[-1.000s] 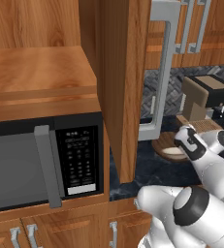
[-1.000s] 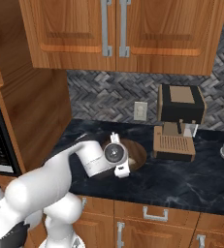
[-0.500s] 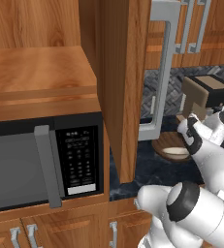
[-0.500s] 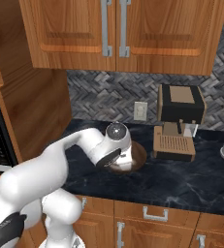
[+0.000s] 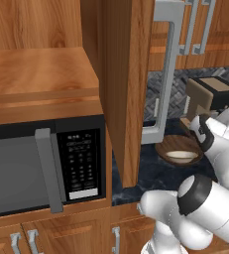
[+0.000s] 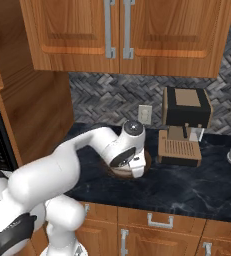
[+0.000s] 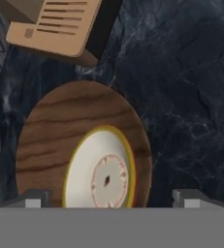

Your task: Pick up the bowls on the counter and stack them on top of one another in the open cabinet. Place the smaller bowl on top of the larger bowl.

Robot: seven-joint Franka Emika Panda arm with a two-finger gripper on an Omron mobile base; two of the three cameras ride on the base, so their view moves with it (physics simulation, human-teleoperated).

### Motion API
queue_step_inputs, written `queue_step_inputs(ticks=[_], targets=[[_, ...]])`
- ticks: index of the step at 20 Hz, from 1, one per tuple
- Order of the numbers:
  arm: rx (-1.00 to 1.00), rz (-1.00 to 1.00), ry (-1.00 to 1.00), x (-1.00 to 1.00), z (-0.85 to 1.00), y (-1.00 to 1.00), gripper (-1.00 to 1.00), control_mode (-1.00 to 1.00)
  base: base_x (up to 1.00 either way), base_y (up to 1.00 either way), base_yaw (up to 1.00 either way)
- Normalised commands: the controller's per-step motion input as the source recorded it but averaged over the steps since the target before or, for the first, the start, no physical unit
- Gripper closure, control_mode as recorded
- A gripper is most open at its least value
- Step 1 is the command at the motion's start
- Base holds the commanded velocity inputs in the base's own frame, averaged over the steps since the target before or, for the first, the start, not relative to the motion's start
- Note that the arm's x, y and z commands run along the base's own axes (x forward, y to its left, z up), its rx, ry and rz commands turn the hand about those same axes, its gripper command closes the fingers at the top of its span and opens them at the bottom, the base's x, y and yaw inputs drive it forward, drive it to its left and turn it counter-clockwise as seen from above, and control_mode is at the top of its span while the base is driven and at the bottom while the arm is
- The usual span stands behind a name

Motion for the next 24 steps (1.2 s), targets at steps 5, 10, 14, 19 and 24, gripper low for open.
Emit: queue_step_inputs(ticks=[5,10,14,19,24], targets=[[-0.01,0.04,0.0,0.1,-0.46,0.0,-1.0,-1.0,0.0,0.0,0.0],[-0.03,0.02,0.0,0.09,-0.58,0.02,-1.0,-1.0,0.0,0.0,0.0],[-0.04,0.0,-0.01,0.19,-0.42,0.03,-1.0,-1.0,0.0,0.0,0.0],[-0.05,0.0,0.0,0.28,-0.38,0.03,-1.0,-1.0,0.0,0.0,0.0],[-0.06,0.0,0.0,0.28,-0.43,0.0,-1.0,-1.0,0.0,0.0,0.0]])
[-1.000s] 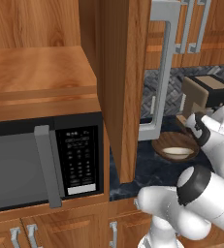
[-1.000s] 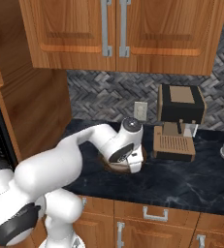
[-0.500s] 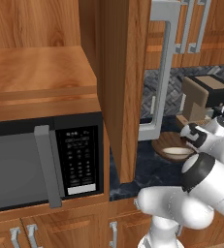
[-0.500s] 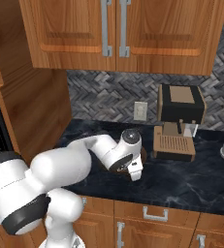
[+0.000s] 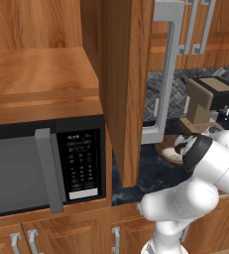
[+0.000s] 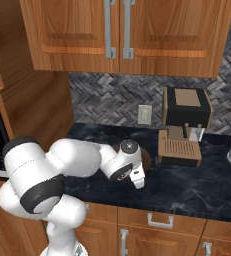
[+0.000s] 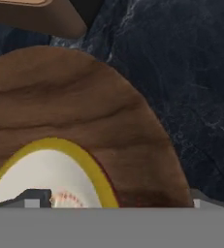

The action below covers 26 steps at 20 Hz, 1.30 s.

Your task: Pick up the bowls on the counter and stack them on top of one another in the open cabinet. Place the smaller bowl on top of the larger bowl.

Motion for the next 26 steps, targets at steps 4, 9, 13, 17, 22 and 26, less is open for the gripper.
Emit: queue_step_inputs(ticks=[4,9,13,17,22,26], targets=[[-0.04,0.0,0.0,0.17,-0.37,0.0,-1.0,-1.0,0.0,0.0,0.0],[-0.01,0.0,0.0,0.07,-0.1,0.0,1.0,-1.0,0.0,0.0,0.0],[0.0,0.0,0.0,0.0,0.0,0.0,1.0,-1.0,0.0,0.0,0.0],[0.01,0.0,-0.01,0.05,0.16,0.0,1.0,-1.0,0.0,0.0,0.0],[0.01,0.0,0.0,0.02,0.65,0.0,1.0,-1.0,0.0,0.0,0.0],[0.0,0.0,0.0,-0.04,0.76,-0.02,1.0,-1.0,0.0,0.0,0.0]])
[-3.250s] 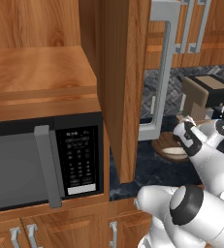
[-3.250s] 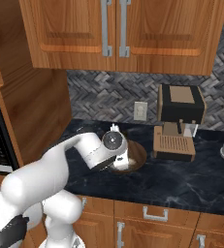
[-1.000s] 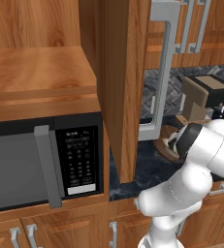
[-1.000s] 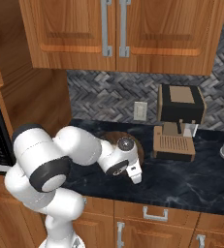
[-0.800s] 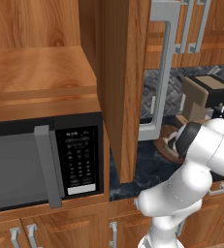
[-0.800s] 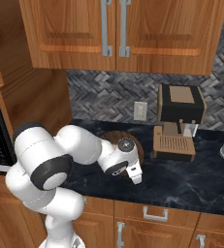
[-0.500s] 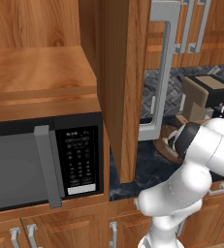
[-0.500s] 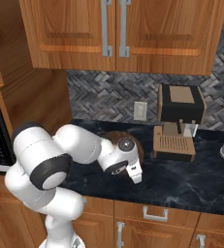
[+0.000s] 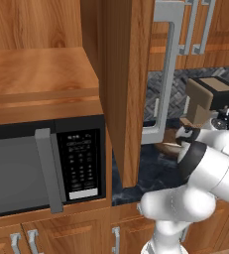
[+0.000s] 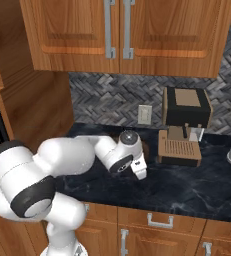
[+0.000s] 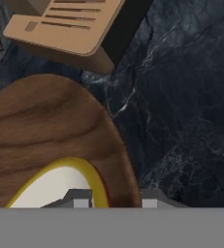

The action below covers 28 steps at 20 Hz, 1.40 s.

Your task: Pick up the bowls on the counter and stack them on top of one another in the open cabinet. Place the smaller bowl on top of the larger bowl.

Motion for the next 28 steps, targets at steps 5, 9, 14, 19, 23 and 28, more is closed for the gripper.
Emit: queue_step_inputs(ticks=[5,9,14,19,23,28], targets=[[0.0,0.0,-0.01,-0.09,0.76,0.0,1.0,-1.0,0.0,0.0,0.0],[0.0,0.06,-0.01,-0.53,0.51,-0.05,1.0,-1.0,0.0,0.0,0.0],[0.0,0.15,-0.03,-0.85,0.34,-0.01,1.0,-1.0,0.0,0.0,0.0],[0.0,0.18,0.0,-0.66,0.53,0.24,1.0,-1.0,0.0,0.0,0.0],[0.0,0.16,0.0,-0.63,0.61,0.37,1.0,-1.0,0.0,0.0,0.0],[-0.02,0.13,0.0,-0.76,0.55,0.31,1.0,-1.0,0.0,0.0,0.0]])
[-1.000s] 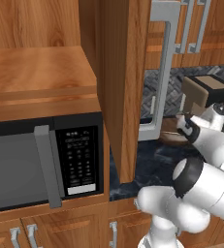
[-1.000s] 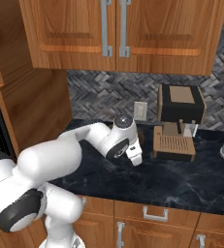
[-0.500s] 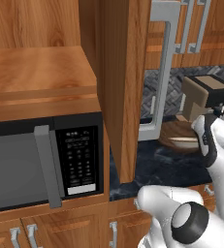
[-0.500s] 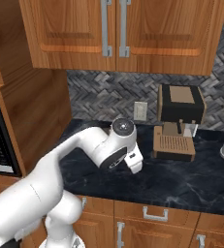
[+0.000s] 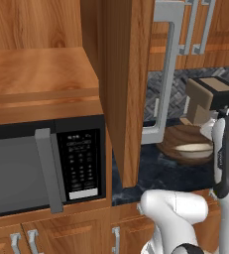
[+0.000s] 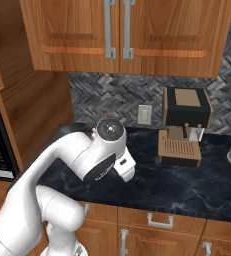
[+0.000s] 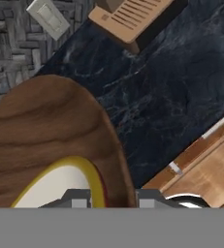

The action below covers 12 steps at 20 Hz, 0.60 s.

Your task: Pick up the bowls on the counter and stack them on top of one another in the open cabinet. Place the smaller bowl on top of the larger bowl.

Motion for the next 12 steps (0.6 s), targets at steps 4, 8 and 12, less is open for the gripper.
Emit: queue_step_inputs(ticks=[4,8,12], targets=[[-0.05,0.11,0.0,-0.91,0.41,0.27,1.0,-1.0,0.0,0.0,0.0],[-0.03,0.04,0.0,-1.0,0.32,0.3,1.0,-1.0,0.0,0.0,0.0],[0.0,0.0,-0.05,-1.0,0.29,0.4,1.0,-1.0,0.0,0.0,0.0]])
